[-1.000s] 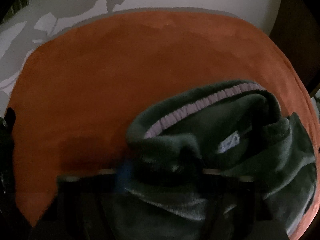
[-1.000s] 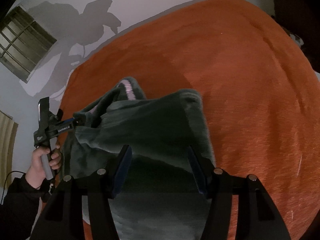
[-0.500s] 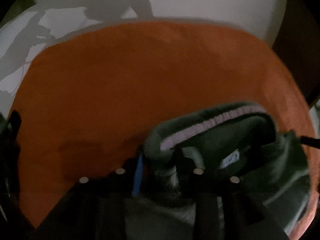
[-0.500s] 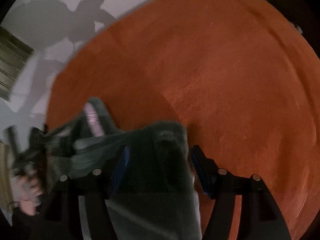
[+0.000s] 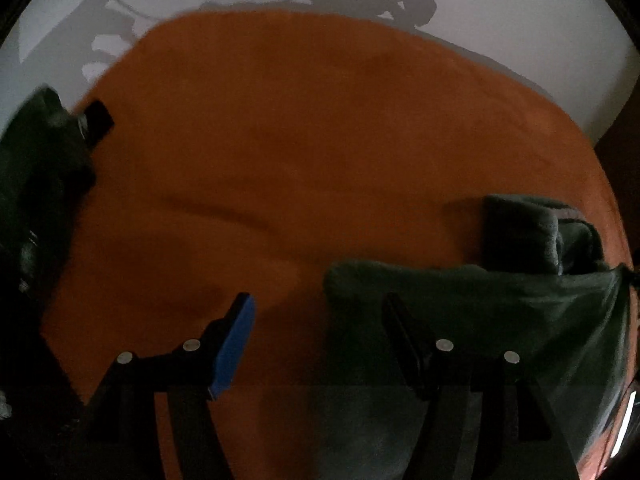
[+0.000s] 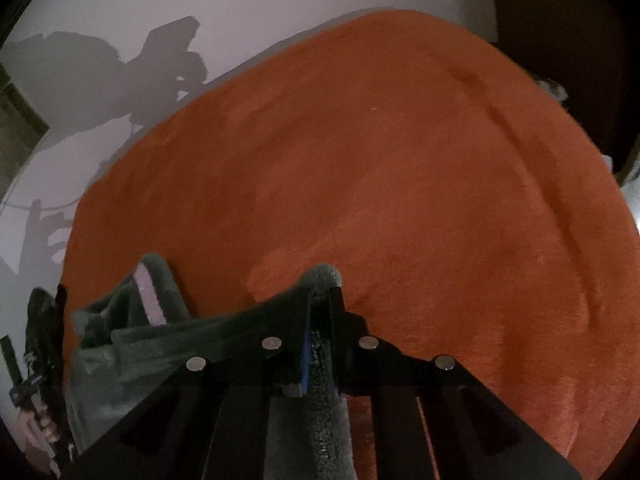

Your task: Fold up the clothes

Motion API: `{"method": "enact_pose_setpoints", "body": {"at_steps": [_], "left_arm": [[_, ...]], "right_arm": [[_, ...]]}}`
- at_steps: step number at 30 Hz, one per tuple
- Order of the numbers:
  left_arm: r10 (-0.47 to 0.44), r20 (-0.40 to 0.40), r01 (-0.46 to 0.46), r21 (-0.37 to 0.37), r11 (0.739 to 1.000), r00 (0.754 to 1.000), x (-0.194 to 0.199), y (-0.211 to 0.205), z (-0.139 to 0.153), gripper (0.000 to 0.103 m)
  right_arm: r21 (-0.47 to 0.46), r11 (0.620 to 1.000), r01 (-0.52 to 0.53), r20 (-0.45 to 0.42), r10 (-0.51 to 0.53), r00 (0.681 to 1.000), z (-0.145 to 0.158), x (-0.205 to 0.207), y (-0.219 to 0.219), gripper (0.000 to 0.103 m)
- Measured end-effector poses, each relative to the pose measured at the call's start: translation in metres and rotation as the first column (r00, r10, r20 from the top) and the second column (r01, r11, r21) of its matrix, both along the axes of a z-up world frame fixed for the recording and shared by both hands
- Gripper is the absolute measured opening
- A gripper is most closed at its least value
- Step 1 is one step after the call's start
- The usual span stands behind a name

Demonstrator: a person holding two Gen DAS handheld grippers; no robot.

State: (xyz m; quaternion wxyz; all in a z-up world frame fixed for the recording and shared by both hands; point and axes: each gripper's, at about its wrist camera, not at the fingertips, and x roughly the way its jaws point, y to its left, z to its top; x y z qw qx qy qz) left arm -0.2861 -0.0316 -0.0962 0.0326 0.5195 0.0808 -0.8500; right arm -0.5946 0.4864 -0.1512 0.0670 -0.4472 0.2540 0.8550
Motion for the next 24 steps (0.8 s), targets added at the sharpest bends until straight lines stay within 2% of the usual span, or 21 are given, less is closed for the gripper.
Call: {"method": "enact_pose_setpoints", "body": {"at_steps": [1, 2, 3, 6, 9, 12, 14, 15, 17, 19, 21, 22, 23, 24], "left_arm": [[-0.017, 0.004, 0.017, 0.008, 1.000, 1.000, -0.003, 0.004, -0.005, 0.055], [-0.033, 0.008, 0.033, 0.016, 0.999, 0.999, -0.005, 0.007, -0.009, 0.015], [-0.041, 0.005, 0.041, 0.015, 0.999, 0.999, -0.006, 0.010, -0.012, 0.005], [-0.010, -0.053, 0.009, -0.023, 1.000, 0.999, 0.001, 0.008, -0.007, 0.004], [0.087, -0.148, -0.087, 0.009, 0.996, 0.985, 0.016, -0.018, 0.010, 0.005], [0.082, -0.119, -0.086, -0.030, 0.996, 0.990, 0.004, -0.028, 0.003, 0.004], [0.069, -0.099, -0.081, -0.118, 0.990, 0.993, -0.013, -0.022, -0.005, 0.002], [0.056, -0.085, -0.067, -0.129, 0.989, 0.995, -0.019, -0.021, -0.010, 0.002], [0.037, -0.040, -0.040, -0.094, 0.995, 0.999, -0.029, -0.022, -0.017, 0.003], [0.031, -0.024, -0.033, -0.095, 0.995, 0.999, -0.030, -0.025, -0.015, 0.003], [0.037, -0.030, -0.039, -0.062, 0.997, 0.999, -0.021, -0.028, -0.009, 0.003], [0.042, -0.035, -0.043, -0.036, 0.998, 0.998, -0.015, -0.030, -0.005, 0.004], [0.044, -0.035, -0.044, 0.003, 0.999, 0.998, -0.008, -0.033, -0.002, 0.005], [0.040, -0.026, -0.038, 0.062, 0.997, 0.999, 0.001, -0.039, 0.000, 0.007]], "right_arm": [[-0.007, 1.000, -0.005, -0.001, 0.005, 1.000, 0.000, -0.001, 0.000, 0.007], [-0.020, 1.000, -0.009, -0.006, 0.008, 1.000, 0.001, -0.001, 0.000, 0.007], [-0.035, 0.999, -0.013, -0.014, 0.013, 1.000, 0.003, -0.001, 0.001, 0.008], [-0.039, 0.999, -0.013, -0.042, 0.011, 0.999, 0.012, 0.003, 0.003, 0.008], [-0.045, 0.999, -0.011, -0.077, 0.008, 0.997, 0.021, 0.005, 0.005, 0.008], [-0.059, 0.998, -0.021, -0.052, 0.018, 0.998, 0.013, -0.002, 0.005, 0.008], [-0.015, 0.999, -0.034, 0.010, 0.034, 0.999, -0.002, -0.015, 0.002, 0.008], [0.002, 0.999, -0.044, 0.041, 0.044, 0.998, -0.008, -0.021, 0.000, 0.008], [0.007, 0.998, -0.055, 0.102, 0.054, 0.993, -0.021, -0.028, -0.002, 0.009], [-0.008, 0.999, -0.053, 0.153, 0.054, 0.987, -0.031, -0.032, -0.002, 0.019], [-0.055, 0.998, -0.016, 0.142, 0.024, 0.990, -0.022, -0.025, 0.004, 0.028], [-0.070, 0.998, 0.008, 0.101, -0.001, 0.995, -0.011, -0.015, 0.008, 0.040], [-0.076, 0.996, 0.038, 0.053, -0.034, 0.998, 0.002, 0.000, 0.012, 0.071], [-0.083, 0.995, 0.057, 0.008, -0.057, 0.998, 0.013, 0.012, 0.016, 0.088]]}}
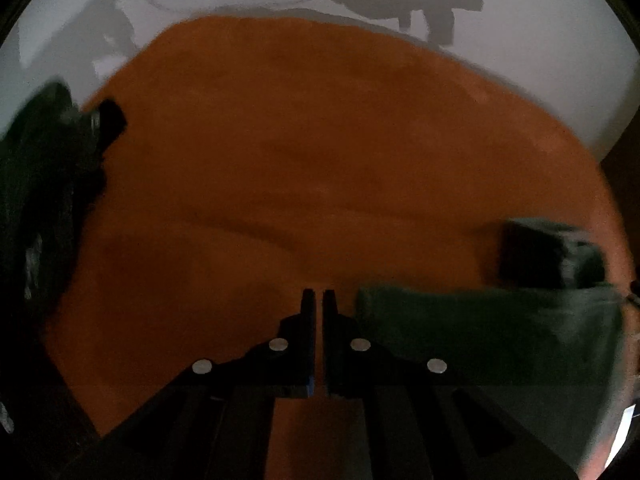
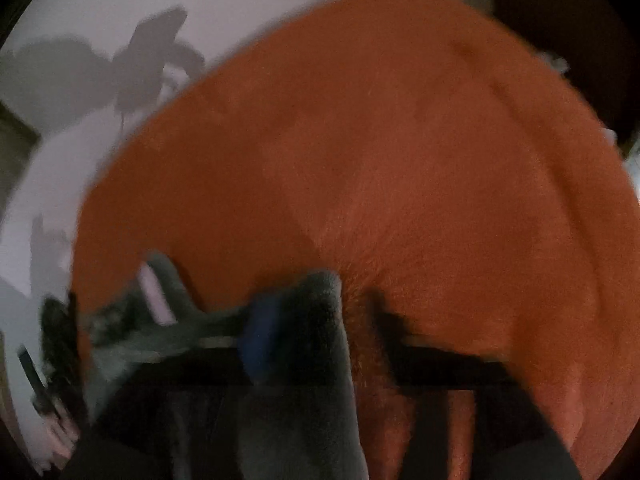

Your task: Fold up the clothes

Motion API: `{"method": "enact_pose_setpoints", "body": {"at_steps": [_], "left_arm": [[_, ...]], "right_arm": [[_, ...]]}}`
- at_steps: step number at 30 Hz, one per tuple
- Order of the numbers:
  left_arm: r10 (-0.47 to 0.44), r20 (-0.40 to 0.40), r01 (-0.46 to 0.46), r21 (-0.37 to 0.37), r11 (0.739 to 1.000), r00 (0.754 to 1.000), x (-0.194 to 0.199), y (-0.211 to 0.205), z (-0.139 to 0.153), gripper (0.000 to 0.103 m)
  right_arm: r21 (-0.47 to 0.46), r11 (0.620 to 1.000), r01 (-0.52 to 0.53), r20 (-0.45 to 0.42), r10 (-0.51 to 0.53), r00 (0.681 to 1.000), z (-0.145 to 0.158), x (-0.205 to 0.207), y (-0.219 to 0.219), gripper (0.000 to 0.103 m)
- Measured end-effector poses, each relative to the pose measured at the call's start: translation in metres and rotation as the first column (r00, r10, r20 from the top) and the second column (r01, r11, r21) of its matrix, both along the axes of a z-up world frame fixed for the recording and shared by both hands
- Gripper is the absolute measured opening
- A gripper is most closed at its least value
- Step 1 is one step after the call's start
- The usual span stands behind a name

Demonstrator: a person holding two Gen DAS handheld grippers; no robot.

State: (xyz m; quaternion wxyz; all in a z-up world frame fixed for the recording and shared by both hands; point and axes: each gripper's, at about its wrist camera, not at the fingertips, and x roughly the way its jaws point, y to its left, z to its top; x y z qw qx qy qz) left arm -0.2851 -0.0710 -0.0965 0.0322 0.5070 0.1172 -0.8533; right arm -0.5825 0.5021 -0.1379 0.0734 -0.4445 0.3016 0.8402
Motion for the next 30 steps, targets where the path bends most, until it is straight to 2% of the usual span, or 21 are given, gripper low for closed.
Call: {"method": "enact_pose_setpoints", "body": {"at_steps": [1, 2, 3, 4, 5, 8, 10, 13, 15, 17, 19, 21, 24, 27, 28, 29, 30], "left_arm": [[-0.013, 0.011, 0.012, 0.055, 0.998, 1.000, 0.007, -0.006, 0.001, 0.016], [-0.041, 0.033, 0.037, 0.100, 0.994, 0.999, 0.011, -0.011, -0.001, 0.032], [-0.077, 0.062, 0.068, 0.138, 0.988, 0.995, 0.017, -0.016, -0.006, 0.041], [-0.115, 0.088, 0.099, 0.168, 0.981, 0.989, 0.022, -0.019, -0.011, 0.055], [-0.158, 0.114, 0.135, 0.187, 0.973, 0.981, 0.027, -0.020, -0.017, 0.059], [-0.245, 0.160, 0.201, 0.247, 0.948, 0.956, 0.031, -0.019, -0.031, 0.060], [-0.248, 0.171, 0.188, 0.307, 0.933, 0.953, 0.030, -0.023, -0.041, 0.062], [-0.254, 0.194, 0.150, 0.433, 0.889, 0.947, 0.026, -0.027, -0.060, 0.067], [-0.272, 0.210, 0.136, 0.499, 0.856, 0.939, 0.026, -0.025, -0.073, 0.068], [-0.289, 0.206, 0.139, 0.538, 0.831, 0.935, 0.025, -0.024, -0.079, 0.076], [-0.305, 0.196, 0.142, 0.578, 0.804, 0.932, 0.023, -0.025, -0.082, 0.078], [-0.301, 0.201, 0.125, 0.601, 0.789, 0.932, 0.021, -0.027, -0.086, 0.079], [-0.276, 0.207, 0.094, 0.615, 0.783, 0.939, 0.016, -0.023, -0.096, 0.085], [-0.286, 0.163, 0.125, 0.625, 0.770, 0.944, 0.017, -0.018, -0.090, 0.085], [-0.300, 0.138, 0.149, 0.633, 0.760, 0.944, 0.018, -0.016, -0.087, 0.074], [-0.318, 0.113, 0.177, 0.638, 0.749, 0.941, 0.018, -0.013, -0.084, 0.046], [-0.333, 0.102, 0.195, 0.639, 0.744, 0.937, 0.017, -0.008, -0.082, 0.038]], "right_arm": [[-0.011, 1.000, -0.008, -0.043, 0.008, 0.999, 0.007, 0.011, 0.001, 0.090], [-0.039, 0.998, -0.053, -0.073, 0.050, 0.996, 0.010, 0.023, 0.001, 0.090], [-0.080, 0.989, -0.122, -0.066, 0.117, 0.991, 0.008, 0.032, 0.000, 0.090], [-0.113, 0.977, -0.182, -0.049, 0.177, 0.983, 0.003, 0.040, -0.001, 0.090], [-0.133, 0.966, -0.223, -0.006, 0.224, 0.975, -0.007, 0.044, -0.003, 0.090], [-0.155, 0.947, -0.283, 0.101, 0.300, 0.949, -0.035, 0.051, -0.007, 0.090], [-0.193, 0.935, -0.297, 0.116, 0.323, 0.939, -0.051, 0.056, -0.009, 0.090], [-0.280, 0.913, -0.298, 0.091, 0.334, 0.938, -0.065, 0.067, -0.011, 0.090], [-0.294, 0.908, -0.299, 0.089, 0.337, 0.937, -0.076, 0.068, -0.013, 0.090], [-0.310, 0.901, -0.302, 0.078, 0.341, 0.937, -0.080, 0.061, -0.017, 0.090], [-0.327, 0.892, -0.311, 0.058, 0.348, 0.936, -0.079, 0.058, -0.018, 0.091], [-0.321, 0.891, -0.321, 0.054, 0.356, 0.933, -0.077, 0.046, -0.016, 0.091], [-0.329, 0.885, -0.328, 0.050, 0.363, 0.930, -0.078, 0.030, -0.016, 0.092], [-0.326, 0.875, -0.357, 0.038, 0.389, 0.920, -0.077, 0.017, -0.027, 0.092], [-0.316, 0.871, -0.375, 0.031, 0.405, 0.914, -0.075, 0.014, -0.032, 0.090], [-0.303, 0.865, -0.399, 0.019, 0.425, 0.905, -0.071, 0.012, -0.038, 0.081], [-0.295, 0.857, -0.423, 0.007, 0.445, 0.896, -0.067, 0.012, -0.042, 0.061]]}}
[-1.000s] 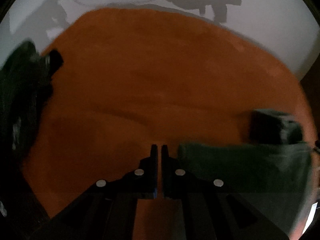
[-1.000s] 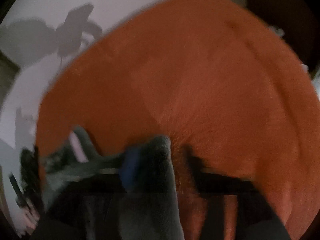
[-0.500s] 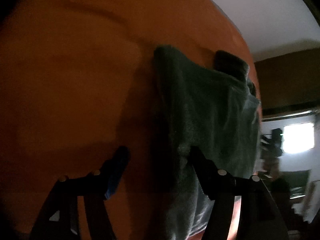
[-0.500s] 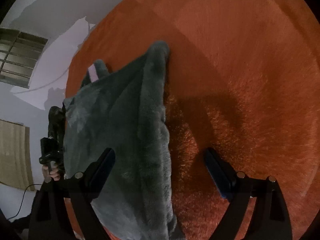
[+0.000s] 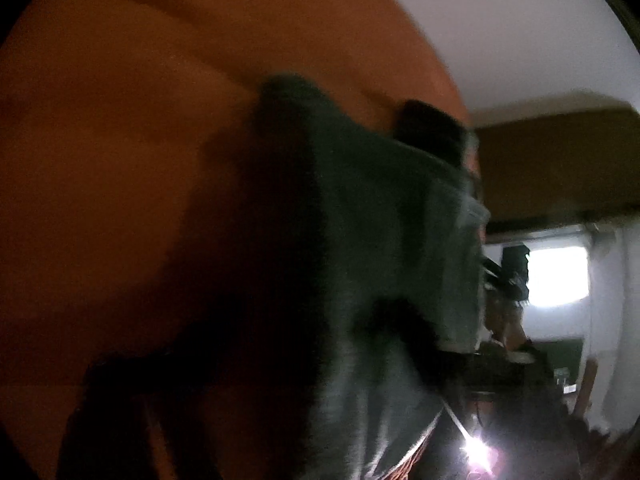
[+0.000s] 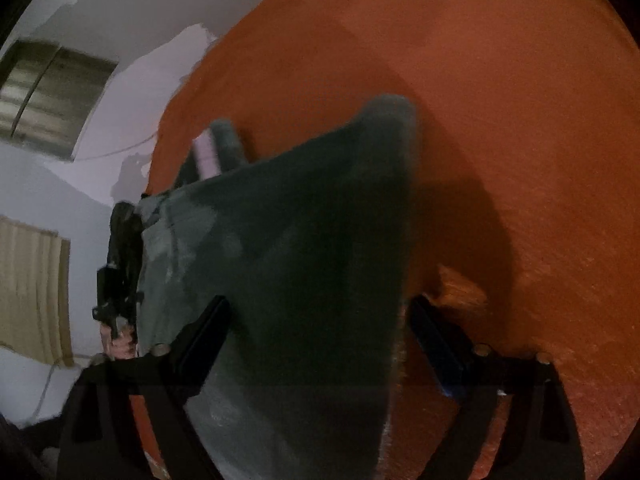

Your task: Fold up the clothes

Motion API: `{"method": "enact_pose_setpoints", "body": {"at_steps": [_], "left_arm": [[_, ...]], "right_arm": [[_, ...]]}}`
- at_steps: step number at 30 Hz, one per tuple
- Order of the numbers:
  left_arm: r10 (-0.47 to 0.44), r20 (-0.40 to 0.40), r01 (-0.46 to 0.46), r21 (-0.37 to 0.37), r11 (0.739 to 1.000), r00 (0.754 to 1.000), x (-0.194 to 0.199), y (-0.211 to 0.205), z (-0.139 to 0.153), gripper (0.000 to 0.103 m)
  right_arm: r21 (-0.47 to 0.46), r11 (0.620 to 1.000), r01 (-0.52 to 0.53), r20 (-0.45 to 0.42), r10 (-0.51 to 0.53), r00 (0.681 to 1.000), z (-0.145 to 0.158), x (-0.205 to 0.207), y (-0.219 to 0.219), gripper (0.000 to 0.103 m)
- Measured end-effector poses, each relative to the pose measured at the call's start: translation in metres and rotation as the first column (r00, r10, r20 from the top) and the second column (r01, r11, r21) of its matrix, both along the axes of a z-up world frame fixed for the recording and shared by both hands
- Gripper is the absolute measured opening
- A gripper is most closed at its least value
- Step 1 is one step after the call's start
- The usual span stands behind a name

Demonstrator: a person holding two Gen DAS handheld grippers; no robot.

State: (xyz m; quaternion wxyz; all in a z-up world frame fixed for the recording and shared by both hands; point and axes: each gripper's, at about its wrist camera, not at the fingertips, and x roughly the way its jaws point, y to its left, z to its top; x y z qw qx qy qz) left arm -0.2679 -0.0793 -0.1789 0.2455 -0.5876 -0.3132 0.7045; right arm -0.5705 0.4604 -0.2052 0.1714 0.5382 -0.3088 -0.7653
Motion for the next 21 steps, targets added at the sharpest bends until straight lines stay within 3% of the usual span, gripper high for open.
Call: {"method": "enact_pose_setpoints", "body": {"at_steps": [2, 4, 5, 7, 8, 10, 13, 15, 16, 17, 18, 21], "left_arm": [[-0.029, -0.019, 0.029, -0.022, 0.999, 0.999, -0.002, 0.010, 0.004, 0.036], [-0.025, 0.010, 0.026, -0.039, 0.999, 1.000, -0.005, 0.012, 0.000, 0.040], [-0.013, 0.041, 0.014, -0.018, 1.000, 0.999, -0.007, 0.009, -0.007, 0.050], [0.016, 0.097, -0.021, 0.052, 0.998, 0.995, -0.008, 0.001, -0.020, 0.061], [0.030, 0.118, -0.039, 0.081, 0.996, 0.993, -0.008, -0.003, -0.024, 0.067], [0.031, 0.129, -0.046, 0.112, 0.993, 0.991, -0.008, -0.003, -0.025, 0.079], [0.004, 0.092, -0.013, 0.094, 0.995, 0.996, -0.002, 0.005, -0.016, 0.082], [-0.030, 0.057, 0.025, 0.086, 0.996, 0.998, 0.002, 0.013, -0.010, 0.073], [-0.048, 0.037, 0.045, 0.077, 0.996, 0.998, 0.004, 0.018, -0.010, 0.045], [-0.065, 0.019, 0.064, 0.063, 0.996, 0.998, 0.010, 0.021, -0.010, 0.031], [-0.076, -0.006, 0.076, 0.046, 0.996, 0.997, 0.015, 0.024, -0.008, 0.031], [-0.070, -0.073, 0.071, 0.007, 0.997, 0.995, 0.021, 0.026, 0.008, 0.026]], "right_arm": [[0.029, 0.998, -0.053, -0.001, 0.053, 0.999, 0.000, -0.003, -0.013, 0.039], [0.057, 0.994, -0.097, 0.014, 0.097, 0.995, -0.002, -0.006, -0.027, 0.039], [0.046, 0.995, -0.089, 0.026, 0.088, 0.996, -0.005, -0.009, -0.026, 0.040], [-0.012, 0.998, -0.057, 0.059, 0.058, 0.997, -0.009, -0.011, -0.018, 0.061], [-0.068, 0.997, -0.022, 0.089, 0.028, 0.996, -0.014, -0.014, -0.013, 0.080], [-0.109, 0.994, 0.015, 0.118, -0.002, 0.993, -0.018, -0.016, -0.010, 0.085], [-0.065, 0.998, -0.016, 0.124, 0.024, 0.992, -0.020, -0.023, -0.027, 0.088], [-0.038, 0.998, -0.049, 0.117, 0.053, 0.992, -0.020, -0.028, -0.040, 0.086], [-0.026, 0.997, -0.066, 0.112, 0.069, 0.991, -0.019, -0.030, -0.046, 0.080], [-0.009, 0.997, -0.078, 0.108, 0.079, 0.991, -0.019, -0.032, -0.051, 0.059], [0.016, 0.997, -0.082, 0.105, 0.080, 0.991, -0.019, -0.033, -0.054, 0.042], [0.034, 0.997, -0.076, 0.040, 0.074, 0.996, -0.009, -0.027, -0.056, 0.027]]}}
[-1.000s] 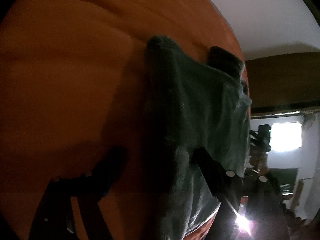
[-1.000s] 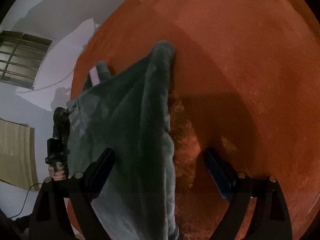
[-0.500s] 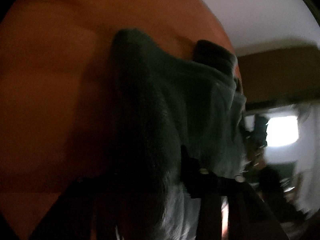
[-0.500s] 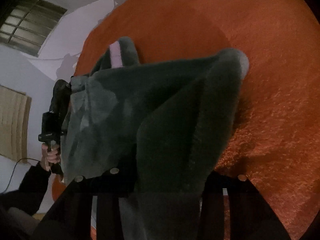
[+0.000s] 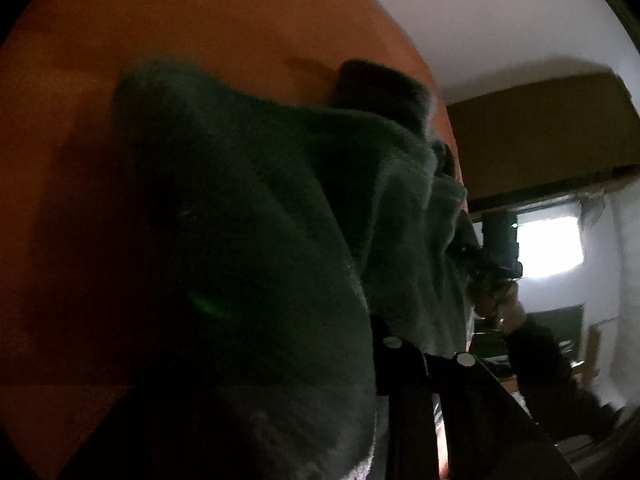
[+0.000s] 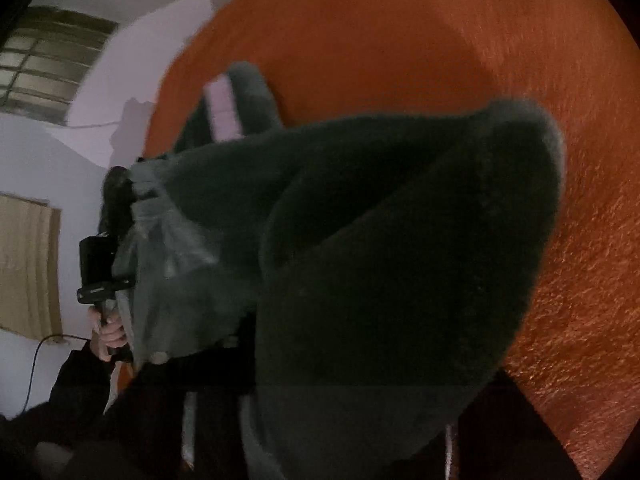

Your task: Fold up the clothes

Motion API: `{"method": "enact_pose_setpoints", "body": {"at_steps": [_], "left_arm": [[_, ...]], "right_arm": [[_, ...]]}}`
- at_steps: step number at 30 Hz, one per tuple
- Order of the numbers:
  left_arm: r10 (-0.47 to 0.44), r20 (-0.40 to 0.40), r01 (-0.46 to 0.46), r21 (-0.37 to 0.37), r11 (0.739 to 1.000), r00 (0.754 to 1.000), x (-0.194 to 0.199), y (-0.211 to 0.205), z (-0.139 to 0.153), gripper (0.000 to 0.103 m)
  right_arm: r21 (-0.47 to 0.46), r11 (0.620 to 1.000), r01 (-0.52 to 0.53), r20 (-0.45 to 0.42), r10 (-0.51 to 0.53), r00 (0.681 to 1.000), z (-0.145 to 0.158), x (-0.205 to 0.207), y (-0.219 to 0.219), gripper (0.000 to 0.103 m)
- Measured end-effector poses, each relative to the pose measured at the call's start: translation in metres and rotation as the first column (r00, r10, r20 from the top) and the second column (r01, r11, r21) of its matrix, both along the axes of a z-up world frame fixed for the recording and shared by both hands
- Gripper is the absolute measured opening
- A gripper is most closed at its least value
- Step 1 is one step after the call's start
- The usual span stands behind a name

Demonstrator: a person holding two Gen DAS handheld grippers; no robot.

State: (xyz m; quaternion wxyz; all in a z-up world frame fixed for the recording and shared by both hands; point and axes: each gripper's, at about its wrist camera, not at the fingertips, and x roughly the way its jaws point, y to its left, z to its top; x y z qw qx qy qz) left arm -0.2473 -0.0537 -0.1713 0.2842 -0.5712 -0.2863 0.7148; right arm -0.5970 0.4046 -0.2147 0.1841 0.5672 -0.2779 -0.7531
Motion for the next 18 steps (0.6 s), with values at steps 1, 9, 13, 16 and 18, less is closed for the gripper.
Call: {"method": "enact_pose_setpoints", "body": {"at_steps": [1, 9, 13, 16, 18], "left_arm": [[0.012, -0.015, -0.012, 0.003, 1.000, 1.000, 0.001, -0.001, 0.007, 0.025], [0.022, -0.133, -0.013, 0.073, 0.997, 0.991, 0.010, -0.009, 0.082, 0.023], [0.026, -0.152, -0.016, 0.070, 0.997, 0.988, -0.006, -0.006, 0.126, 0.023], [0.055, -0.155, -0.047, 0.057, 0.997, 0.986, -0.030, -0.017, 0.168, 0.023], [0.074, -0.158, -0.065, 0.059, 0.996, 0.985, -0.046, -0.019, 0.200, 0.023]], "right_arm": [[0.000, 1.000, 0.007, -0.028, -0.007, 1.000, 0.006, 0.004, 0.000, 0.026], [-0.061, 0.995, 0.079, -0.168, -0.088, 0.982, 0.075, 0.033, 0.015, 0.023], [-0.057, 0.995, 0.087, -0.202, -0.097, 0.975, 0.127, 0.030, 0.033, 0.023], [-0.049, 0.990, 0.134, -0.212, -0.141, 0.967, 0.168, 0.019, 0.055, 0.023], [-0.044, 0.982, 0.182, -0.224, -0.187, 0.957, 0.199, 0.010, 0.076, 0.023]]}}
